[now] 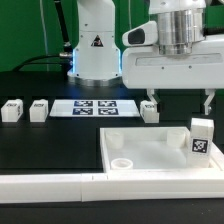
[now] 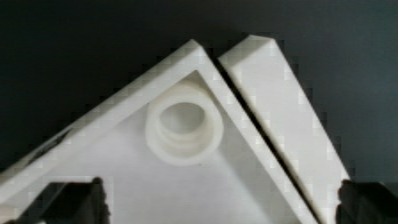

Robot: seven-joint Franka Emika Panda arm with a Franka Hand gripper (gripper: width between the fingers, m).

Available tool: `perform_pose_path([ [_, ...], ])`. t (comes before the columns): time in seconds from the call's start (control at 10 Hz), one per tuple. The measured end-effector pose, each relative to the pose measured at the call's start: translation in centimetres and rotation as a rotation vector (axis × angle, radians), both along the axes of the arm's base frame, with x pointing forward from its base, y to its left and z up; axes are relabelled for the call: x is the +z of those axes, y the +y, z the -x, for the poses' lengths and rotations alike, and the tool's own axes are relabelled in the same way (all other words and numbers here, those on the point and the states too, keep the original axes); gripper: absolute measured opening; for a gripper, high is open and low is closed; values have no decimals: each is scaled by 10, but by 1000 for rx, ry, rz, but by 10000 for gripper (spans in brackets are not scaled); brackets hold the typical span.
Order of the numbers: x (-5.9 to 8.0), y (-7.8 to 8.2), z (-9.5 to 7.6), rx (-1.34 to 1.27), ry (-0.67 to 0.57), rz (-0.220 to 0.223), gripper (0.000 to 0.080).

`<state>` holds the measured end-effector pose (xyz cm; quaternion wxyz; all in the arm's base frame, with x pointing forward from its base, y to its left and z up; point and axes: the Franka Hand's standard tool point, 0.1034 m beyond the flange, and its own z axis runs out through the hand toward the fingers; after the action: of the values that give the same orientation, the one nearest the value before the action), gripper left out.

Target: Assemble square table

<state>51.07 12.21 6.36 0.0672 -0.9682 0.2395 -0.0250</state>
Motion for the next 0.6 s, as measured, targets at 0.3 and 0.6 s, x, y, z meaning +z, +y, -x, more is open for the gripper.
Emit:
perform_pose_path([
  [0.3, 9, -3, 35, 305, -4, 48, 649],
  [0.6, 9, -10, 40, 455, -26, 71, 649],
])
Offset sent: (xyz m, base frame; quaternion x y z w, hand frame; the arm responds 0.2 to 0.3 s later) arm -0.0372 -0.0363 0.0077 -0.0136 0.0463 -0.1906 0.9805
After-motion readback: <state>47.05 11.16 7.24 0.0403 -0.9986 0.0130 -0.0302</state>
